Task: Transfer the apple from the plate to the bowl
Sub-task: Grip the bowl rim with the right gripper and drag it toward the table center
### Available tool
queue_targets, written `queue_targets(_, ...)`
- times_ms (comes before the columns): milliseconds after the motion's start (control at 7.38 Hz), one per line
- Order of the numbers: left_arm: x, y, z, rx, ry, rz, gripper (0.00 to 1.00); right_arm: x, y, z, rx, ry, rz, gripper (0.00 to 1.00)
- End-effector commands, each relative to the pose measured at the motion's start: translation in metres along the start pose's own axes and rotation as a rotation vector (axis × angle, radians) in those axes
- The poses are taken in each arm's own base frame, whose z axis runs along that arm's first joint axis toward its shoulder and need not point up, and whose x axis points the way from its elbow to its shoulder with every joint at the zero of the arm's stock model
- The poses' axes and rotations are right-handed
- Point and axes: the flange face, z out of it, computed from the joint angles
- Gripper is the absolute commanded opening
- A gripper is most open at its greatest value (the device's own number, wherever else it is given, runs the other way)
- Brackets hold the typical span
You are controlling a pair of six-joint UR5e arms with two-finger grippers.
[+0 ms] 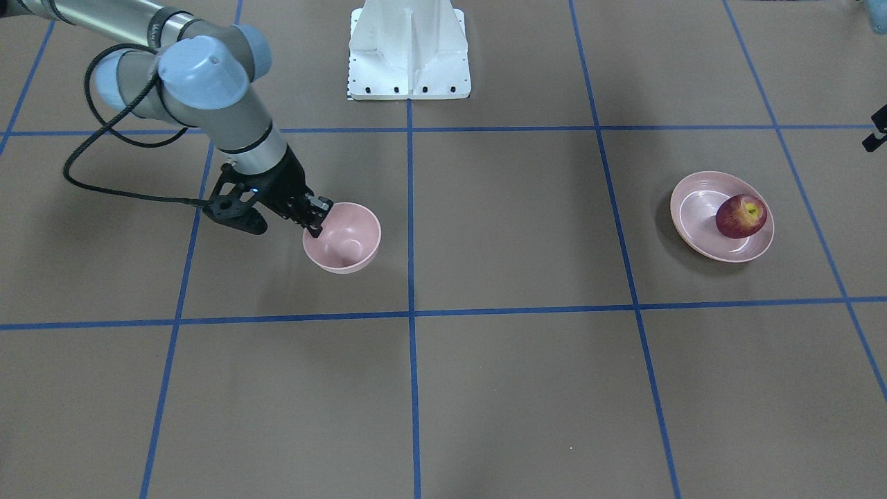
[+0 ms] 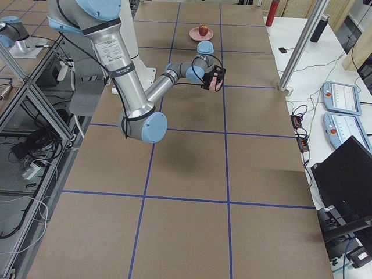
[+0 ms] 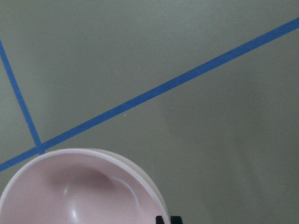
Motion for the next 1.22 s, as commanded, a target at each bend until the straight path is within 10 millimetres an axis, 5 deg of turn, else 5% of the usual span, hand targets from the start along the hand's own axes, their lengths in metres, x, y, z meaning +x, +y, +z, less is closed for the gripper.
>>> queue_targets(0, -0.002, 0.0, 0.002, -0.004, -0.001, -0.003, 0.98, -0.065, -0.023, 0.069, 0.005, -0.035, 0.08, 0.0)
queue_targets(135, -0.003, 0.001, 0.003, -0.005, -0.001, -0.004, 0.98, -0.086, -0.033, 0.063, 0.01, -0.051, 0.091, 0.0)
queue_targets(542, -0.001, 0.001, 0.002, -0.004, 0.008, -0.002, 0.98, -0.076, -0.035, 0.075, 0.008, -0.025, 0.093, 0.0)
queue_targets(677, -0.001, 0.002, 0.003, -0.011, 0.019, -0.007, 0.98, -0.078, -0.032, 0.074, 0.0, -0.026, 0.094, 0.2)
queue_targets(813, -0.001, 0.002, 0.003, -0.012, 0.021, -0.007, 0.98, -0.078, -0.028, 0.076, -0.004, -0.024, 0.09, 0.99)
queue_targets(1084, 0.001, 0.0, 0.002, -0.007, 0.019, 0.0, 0.98, -0.085, -0.023, 0.067, -0.029, -0.039, 0.079, 1.0)
